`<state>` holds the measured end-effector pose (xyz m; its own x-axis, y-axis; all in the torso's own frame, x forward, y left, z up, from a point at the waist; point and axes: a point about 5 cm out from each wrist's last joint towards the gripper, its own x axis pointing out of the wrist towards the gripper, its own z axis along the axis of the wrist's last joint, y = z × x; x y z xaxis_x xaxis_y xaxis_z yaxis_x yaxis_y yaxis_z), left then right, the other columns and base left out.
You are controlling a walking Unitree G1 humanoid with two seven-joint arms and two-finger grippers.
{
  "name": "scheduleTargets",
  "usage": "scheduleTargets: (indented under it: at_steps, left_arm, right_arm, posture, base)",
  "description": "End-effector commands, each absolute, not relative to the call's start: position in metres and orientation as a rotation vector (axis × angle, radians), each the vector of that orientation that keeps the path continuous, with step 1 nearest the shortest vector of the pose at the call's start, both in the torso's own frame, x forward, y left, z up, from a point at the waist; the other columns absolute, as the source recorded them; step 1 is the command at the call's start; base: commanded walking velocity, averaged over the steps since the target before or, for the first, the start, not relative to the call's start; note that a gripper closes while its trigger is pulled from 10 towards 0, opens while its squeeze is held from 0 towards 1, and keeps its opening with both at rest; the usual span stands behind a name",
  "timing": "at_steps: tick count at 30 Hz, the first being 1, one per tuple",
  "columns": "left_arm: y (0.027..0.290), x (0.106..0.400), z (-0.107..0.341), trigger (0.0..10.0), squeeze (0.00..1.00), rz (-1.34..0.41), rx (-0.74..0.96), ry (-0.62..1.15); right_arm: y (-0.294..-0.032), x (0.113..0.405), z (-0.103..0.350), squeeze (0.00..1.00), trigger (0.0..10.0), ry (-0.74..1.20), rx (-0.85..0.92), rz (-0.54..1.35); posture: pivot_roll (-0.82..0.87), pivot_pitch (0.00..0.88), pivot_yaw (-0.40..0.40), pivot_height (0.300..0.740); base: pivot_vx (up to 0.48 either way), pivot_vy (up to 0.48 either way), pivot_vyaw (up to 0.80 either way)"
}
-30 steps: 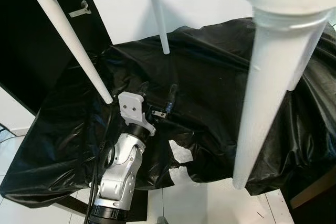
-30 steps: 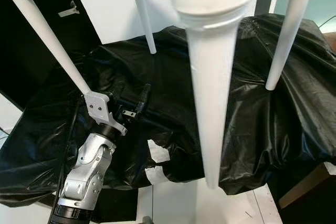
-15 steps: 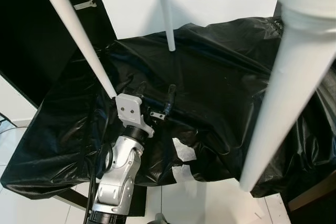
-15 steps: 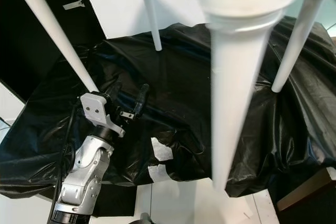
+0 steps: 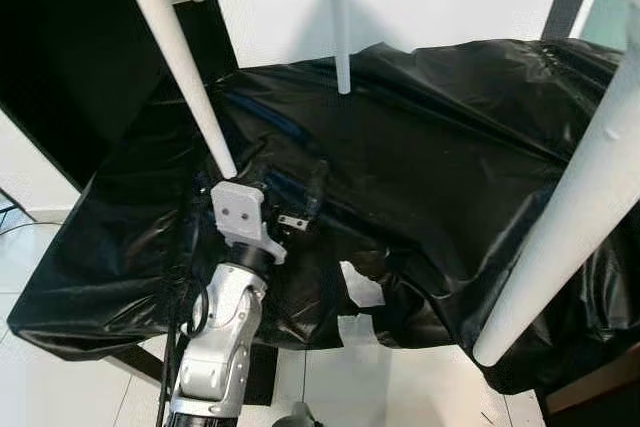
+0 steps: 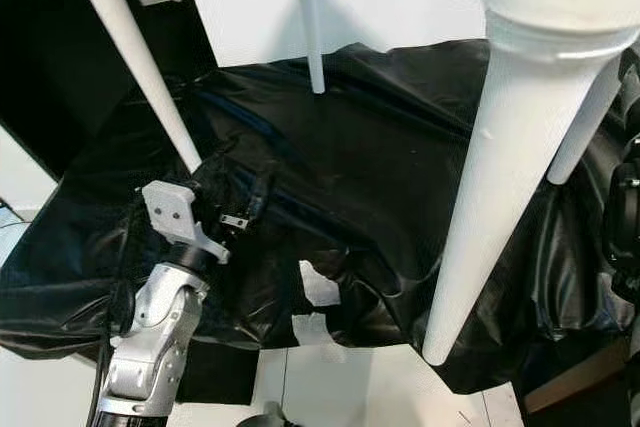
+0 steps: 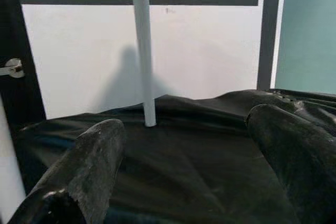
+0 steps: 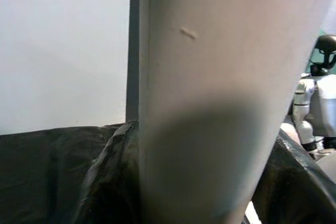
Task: Building children table
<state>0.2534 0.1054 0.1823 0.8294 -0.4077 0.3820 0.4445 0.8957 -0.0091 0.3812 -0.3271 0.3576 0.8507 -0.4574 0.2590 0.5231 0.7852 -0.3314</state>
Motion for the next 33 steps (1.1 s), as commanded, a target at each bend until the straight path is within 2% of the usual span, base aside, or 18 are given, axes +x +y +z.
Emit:
scheduleTargets:
  at_steps: [1, 5, 6, 7, 12, 13, 14, 15, 16, 17, 18, 19, 20, 24, 29, 33]
  left_arm:
    - [0.11, 0.254, 0.183, 10.0, 0.0, -0.38, -0.105, -0.379]
    - [0.111, 0.254, 0.184, 10.0, 0.0, -0.379, -0.099, -0.383]
    - [0.111, 0.254, 0.184, 10.0, 0.0, -0.379, -0.098, -0.383]
    - [0.111, 0.253, 0.184, 10.0, 0.0, -0.376, -0.096, -0.383]
    - [0.111, 0.255, 0.183, 10.0, 0.0, -0.39, -0.096, -0.376]
    - [0.11, 0.256, 0.183, 10.0, 0.0, -0.393, -0.097, -0.376]
    - [0.11, 0.256, 0.183, 10.0, 0.0, -0.399, -0.098, -0.376]
    - [0.109, 0.257, 0.183, 10.0, 0.0, -0.404, -0.098, -0.376]
    - [0.106, 0.258, 0.184, 10.0, 0.0, -0.422, -0.097, -0.378]
    - [0.104, 0.259, 0.185, 10.0, 0.0, -0.436, -0.098, -0.38]
    - [0.104, 0.259, 0.185, 10.0, 0.0, -0.441, -0.099, -0.38]
    - [0.102, 0.26, 0.185, 10.0, 0.0, -0.448, -0.099, -0.382]
    - [0.102, 0.26, 0.185, 10.0, 0.0, -0.449, -0.099, -0.382]
    - [0.103, 0.258, 0.185, 10.0, 0.0, -0.432, -0.105, -0.385]
    - [0.102, 0.257, 0.184, 10.0, 0.0, -0.43, -0.106, -0.387]
    - [0.104, 0.256, 0.185, 10.0, 0.0, -0.405, -0.111, -0.389]
  right_arm:
    - [-0.339, 0.376, 0.349, 0.0, 0.0, -0.115, -0.54, -0.6]
    - [-0.347, 0.371, 0.349, 0.0, 0.0, -0.107, -0.589, -0.675]
    - [-0.345, 0.373, 0.344, 0.0, 8.5, -0.088, -0.594, -0.649]
    - [-0.341, 0.377, 0.331, 0.0, 10.0, -0.06, -0.579, -0.613]
    - [-0.351, 0.371, 0.288, 0.0, 10.0, -0.031, -0.392, -0.685]
    - [-0.351, 0.371, 0.285, 0.2, 10.0, -0.03, -0.392, -0.684]
    - [-0.352, 0.37, 0.281, 0.95, 10.0, -0.027, -0.385, -0.692]
    - [-0.352, 0.37, 0.278, 1.0, 10.0, -0.022, -0.38, -0.693]
    - [-0.354, 0.368, 0.271, 0.4, 10.0, -0.015, -0.367, -0.701]
    - [-0.356, 0.366, 0.267, 0.0, 10.0, -0.004, -0.359, -0.707]
    - [-0.357, 0.365, 0.266, 0.0, 10.0, 0.002, -0.358, -0.708]
    - [-0.358, 0.365, 0.265, 0.0, 8.5, 0.017, -0.346, -0.689]
    - [-0.358, 0.366, 0.266, 0.0, 0.0, 0.017, -0.347, -0.677]
    - [-0.345, 0.375, 0.28, 0.0, 0.0, -0.003, -0.354, -0.593]
    - [-0.34, 0.378, 0.288, 0.0, 0.0, -0.016, -0.331, -0.576]
    - [-0.344, 0.377, 0.283, 0.0, 0.0, 0.002, -0.123, -0.598]
  posture:
    - [0.13, 0.0, 0.03, 0.74]
    - [0.14, 0.0, 0.028, 0.74]
    - [0.14, 0.0, 0.028, 0.74]
    - [0.14, 0.0, 0.028, 0.74]
    - [0.1, 0.0, 0.058, 0.74]
    - [0.09, 0.0, 0.063, 0.74]
    - [0.09, 0.0, 0.066, 0.74]
    - [0.09, 0.0, 0.067, 0.74]
    - [0.07, 0.0, 0.077, 0.74]
    - [0.06, 0.0, 0.085, 0.74]
    - [0.06, 0.0, 0.085, 0.74]
    - [0.05, 0.0, 0.085, 0.74]
    - [0.05, 0.0, 0.085, 0.74]
    - [0.07, 0.0, 0.069, 0.74]
    - [0.08, 0.0, 0.058, 0.74]
    - [0.08, 0.0, 0.05, 0.74]
  base:
    - [0.0, 0.0, 0.0]
    - [0.0, 0.0, 0.0]
    - [0.0, 0.0, 0.0]
    - [0.0, 0.0, 0.0]
    - [0.0, 0.0, 0.0]
    - [0.0, 0.0, 0.0]
    - [0.0, 0.0, 0.0]
    - [0.0, 0.0, 0.0]
    - [0.0, 0.0, 0.0]
    - [0.0, 0.0, 0.0]
    - [0.0, 0.0, 0.0]
    - [0.0, 0.0, 0.0]
    - [0.0, 0.0, 0.0]
    - [0.0, 0.0, 0.0]
    - [0.0, 0.0, 0.0]
    - [0.0, 0.0, 0.0]
